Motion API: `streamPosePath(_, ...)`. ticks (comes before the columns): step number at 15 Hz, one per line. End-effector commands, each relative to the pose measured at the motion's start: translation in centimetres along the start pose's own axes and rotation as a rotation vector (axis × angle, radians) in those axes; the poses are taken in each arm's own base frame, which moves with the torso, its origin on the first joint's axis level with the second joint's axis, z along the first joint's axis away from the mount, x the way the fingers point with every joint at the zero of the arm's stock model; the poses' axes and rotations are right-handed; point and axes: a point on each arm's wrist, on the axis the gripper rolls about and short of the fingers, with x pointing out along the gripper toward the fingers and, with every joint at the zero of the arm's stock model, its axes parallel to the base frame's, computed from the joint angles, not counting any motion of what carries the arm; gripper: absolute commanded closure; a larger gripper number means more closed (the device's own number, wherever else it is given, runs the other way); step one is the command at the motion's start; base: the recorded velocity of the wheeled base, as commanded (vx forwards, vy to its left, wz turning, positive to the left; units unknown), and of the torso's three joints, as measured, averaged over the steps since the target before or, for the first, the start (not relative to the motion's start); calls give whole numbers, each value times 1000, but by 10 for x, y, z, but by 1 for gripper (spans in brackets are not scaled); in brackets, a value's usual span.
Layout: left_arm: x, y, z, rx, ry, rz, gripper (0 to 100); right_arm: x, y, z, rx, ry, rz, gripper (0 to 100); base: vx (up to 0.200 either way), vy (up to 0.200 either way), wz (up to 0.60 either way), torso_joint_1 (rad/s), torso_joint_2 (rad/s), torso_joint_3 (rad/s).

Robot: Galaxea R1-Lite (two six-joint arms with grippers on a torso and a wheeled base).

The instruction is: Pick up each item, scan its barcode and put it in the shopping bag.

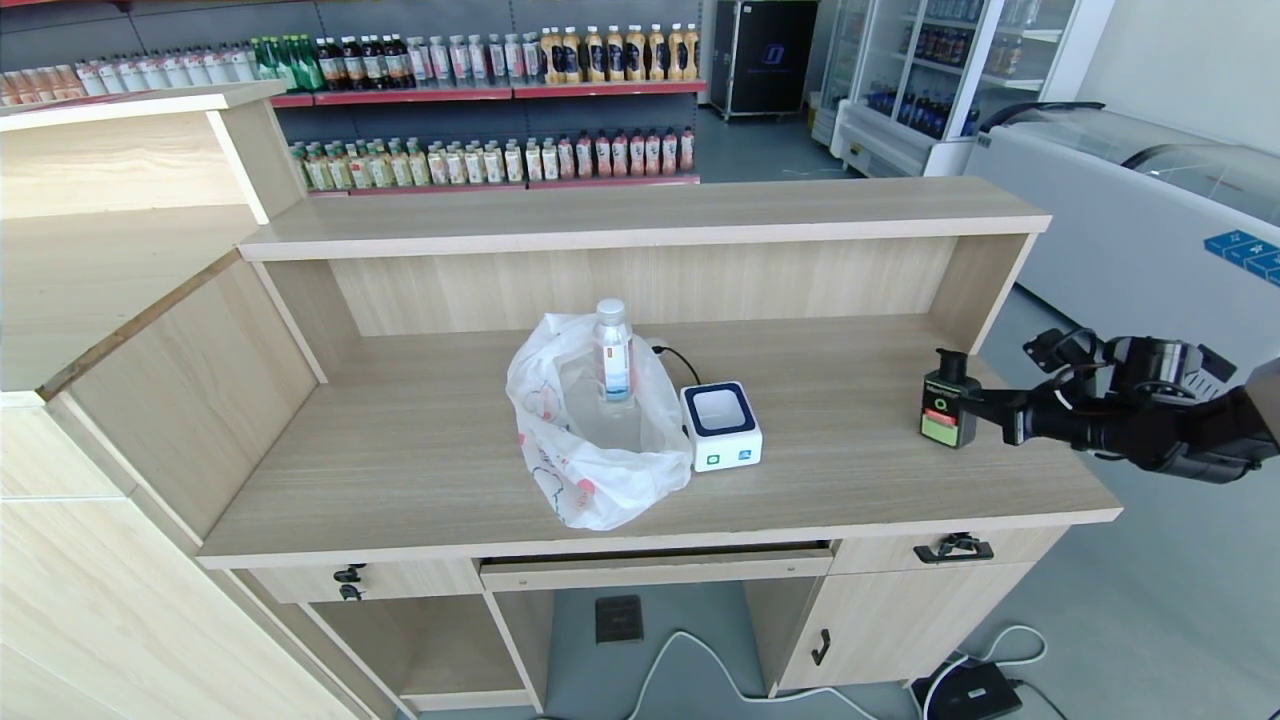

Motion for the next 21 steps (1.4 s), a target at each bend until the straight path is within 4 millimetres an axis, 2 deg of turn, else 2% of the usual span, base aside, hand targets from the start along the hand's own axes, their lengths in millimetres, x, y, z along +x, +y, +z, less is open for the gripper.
streamPosePath(1,0,0,0,-1,0,1,0,-4,4,-2,-11,-7,-9,100,0,0,0,0,0,0)
streamPosePath(6,0,0,0,-1,0,1,0,-10,17,-23,-21,37,-28,100,0,0,0,0,0,0)
streamPosePath(7,0,0,0,1,0,1,0,-11,20,-25,-22,45,-26,0,0,0,0,0,0,0)
streamPosePath(9,0,0,0,1,0,1,0,-14,20,-28,-24,42,-33,0,0,0,0,0,0,0)
streamPosePath(12,0,0,0,-1,0,-1,0,-13,15,-22,-21,21,-37,0,0,0,0,0,0,0)
streamPosePath(16,0,0,0,-1,0,1,0,9,22,-14,-7,-18,18,0,0,0,0,0,0,0)
streamPosePath(21,0,0,0,-1,0,1,0,32,29,-19,-25,-29,49,0,0,0,0,0,0,0)
